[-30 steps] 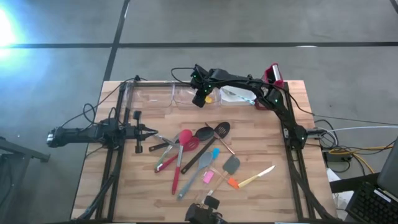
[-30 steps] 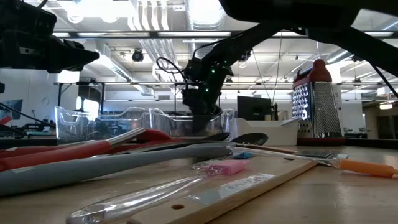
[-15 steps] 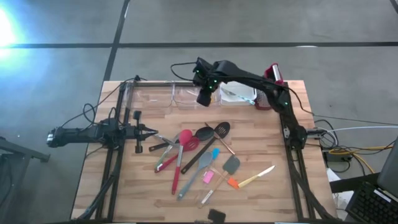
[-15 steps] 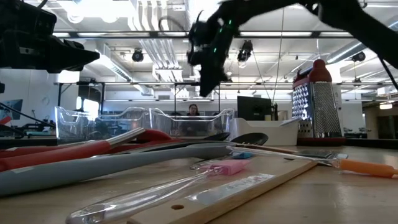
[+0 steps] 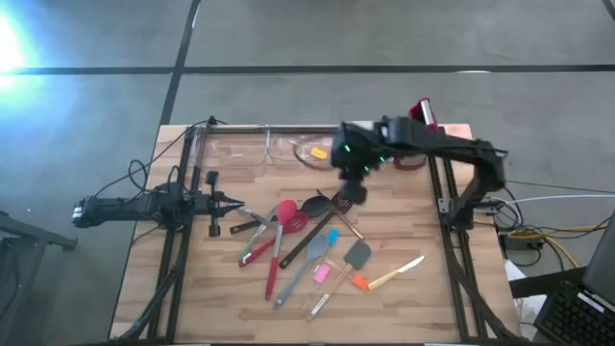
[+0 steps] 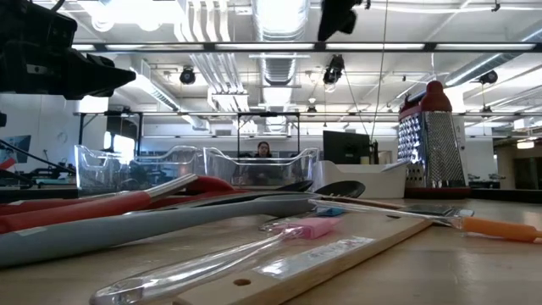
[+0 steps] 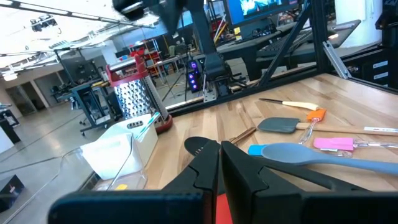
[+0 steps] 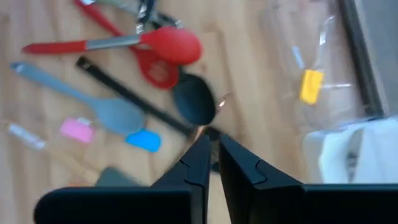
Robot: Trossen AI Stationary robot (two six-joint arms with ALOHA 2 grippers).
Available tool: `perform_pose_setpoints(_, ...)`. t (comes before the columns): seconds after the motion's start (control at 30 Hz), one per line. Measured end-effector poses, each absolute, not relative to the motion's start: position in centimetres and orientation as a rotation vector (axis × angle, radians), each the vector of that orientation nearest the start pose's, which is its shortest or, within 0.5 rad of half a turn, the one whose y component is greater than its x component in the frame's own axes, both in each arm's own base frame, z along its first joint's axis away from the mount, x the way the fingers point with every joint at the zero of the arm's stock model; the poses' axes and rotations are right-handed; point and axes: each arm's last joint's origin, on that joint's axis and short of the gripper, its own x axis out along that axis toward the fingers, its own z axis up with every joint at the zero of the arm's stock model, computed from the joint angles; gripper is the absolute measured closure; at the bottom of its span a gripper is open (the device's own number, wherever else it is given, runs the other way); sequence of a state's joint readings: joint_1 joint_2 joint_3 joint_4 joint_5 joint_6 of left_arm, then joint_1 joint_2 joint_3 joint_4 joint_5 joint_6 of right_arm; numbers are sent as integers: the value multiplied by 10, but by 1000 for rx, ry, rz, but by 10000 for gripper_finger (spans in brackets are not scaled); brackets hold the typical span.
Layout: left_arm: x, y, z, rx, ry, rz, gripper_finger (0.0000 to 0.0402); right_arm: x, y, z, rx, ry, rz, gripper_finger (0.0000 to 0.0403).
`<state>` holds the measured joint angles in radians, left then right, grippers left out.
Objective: Pick & Place Kitchen Items
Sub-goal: Put the gold table knife into the white bin
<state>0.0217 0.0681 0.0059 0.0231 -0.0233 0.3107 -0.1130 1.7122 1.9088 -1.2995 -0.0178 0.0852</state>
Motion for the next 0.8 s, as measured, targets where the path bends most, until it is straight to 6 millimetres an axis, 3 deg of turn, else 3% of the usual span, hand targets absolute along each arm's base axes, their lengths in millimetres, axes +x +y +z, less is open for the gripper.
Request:
perform_pose_setpoints(0.2,101,3,162,311,46,38,378,295,23,383,113,1083,-115,391)
perform_pose_setpoints(0.4,101,3,162,311,45,39,378,254,67,376,43,1046,-142,392)
perform_pose_setpoints(0.57,101,3,162,311,45,39,378,236,78,359,158,883,-291,392)
perform_pose_setpoints(0.8,101,3,162,311,44,39,378,246,75,298,226,805,-384,392)
